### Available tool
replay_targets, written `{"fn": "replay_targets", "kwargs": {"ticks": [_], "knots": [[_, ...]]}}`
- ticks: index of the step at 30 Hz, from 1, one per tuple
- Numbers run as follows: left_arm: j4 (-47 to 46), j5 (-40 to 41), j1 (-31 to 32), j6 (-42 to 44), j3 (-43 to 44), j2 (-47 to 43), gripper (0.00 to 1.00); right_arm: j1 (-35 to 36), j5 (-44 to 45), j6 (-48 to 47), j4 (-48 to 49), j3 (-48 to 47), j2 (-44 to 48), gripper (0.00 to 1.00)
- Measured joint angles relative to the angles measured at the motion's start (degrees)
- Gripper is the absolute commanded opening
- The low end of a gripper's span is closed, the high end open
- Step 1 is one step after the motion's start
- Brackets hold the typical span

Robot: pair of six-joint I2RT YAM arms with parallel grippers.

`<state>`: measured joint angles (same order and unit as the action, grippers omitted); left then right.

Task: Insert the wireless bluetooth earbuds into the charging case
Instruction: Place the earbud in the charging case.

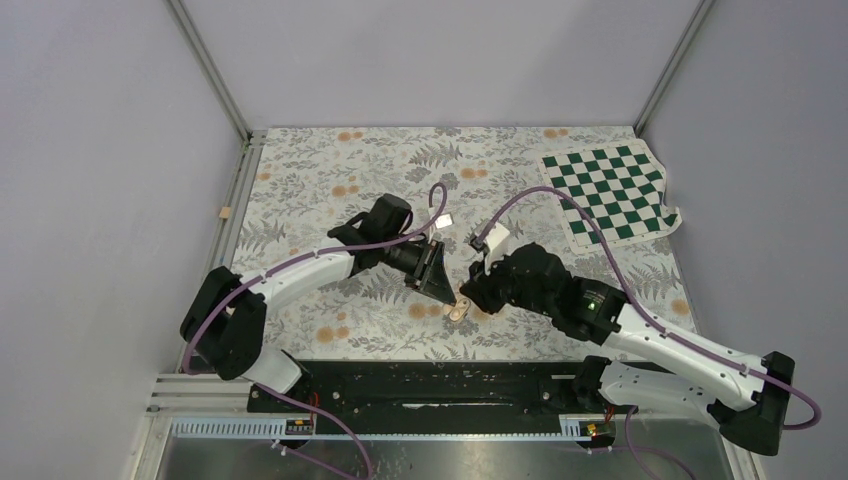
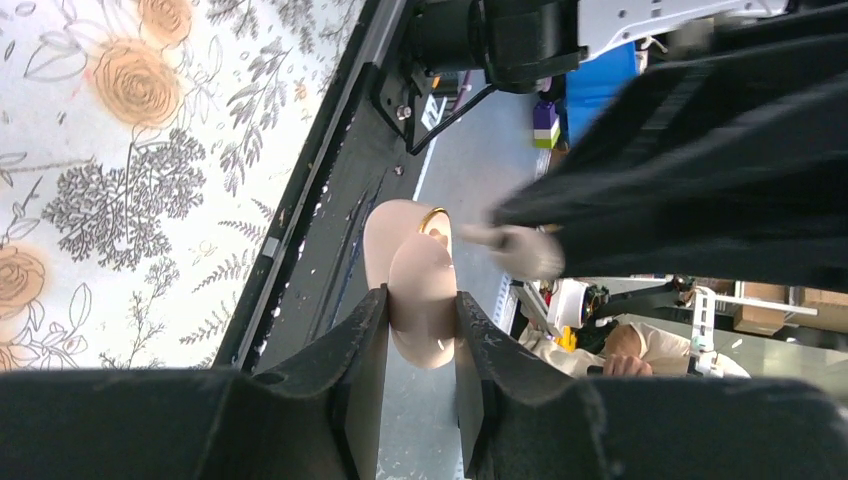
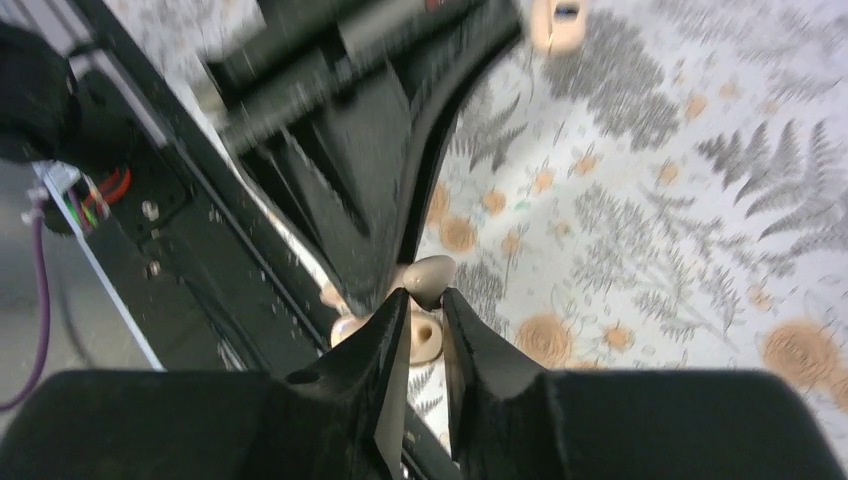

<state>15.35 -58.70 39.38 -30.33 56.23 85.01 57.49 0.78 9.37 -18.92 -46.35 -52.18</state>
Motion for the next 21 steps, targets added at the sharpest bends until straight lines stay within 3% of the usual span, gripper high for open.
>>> {"fn": "replay_targets", "kwargs": {"ticks": [15,21], "knots": [[5.7,1.2,0.7,2.9,-0.3,1.8,0.0,0.0,2.6,-2.8,7.0,-1.5,4.5,0.0],[13.2,-1.2,0.7,10.1,2.3,1.8,0.0,-1.7,-5.0,-11.1,5.4,1.7,10.7,0.0]]}}
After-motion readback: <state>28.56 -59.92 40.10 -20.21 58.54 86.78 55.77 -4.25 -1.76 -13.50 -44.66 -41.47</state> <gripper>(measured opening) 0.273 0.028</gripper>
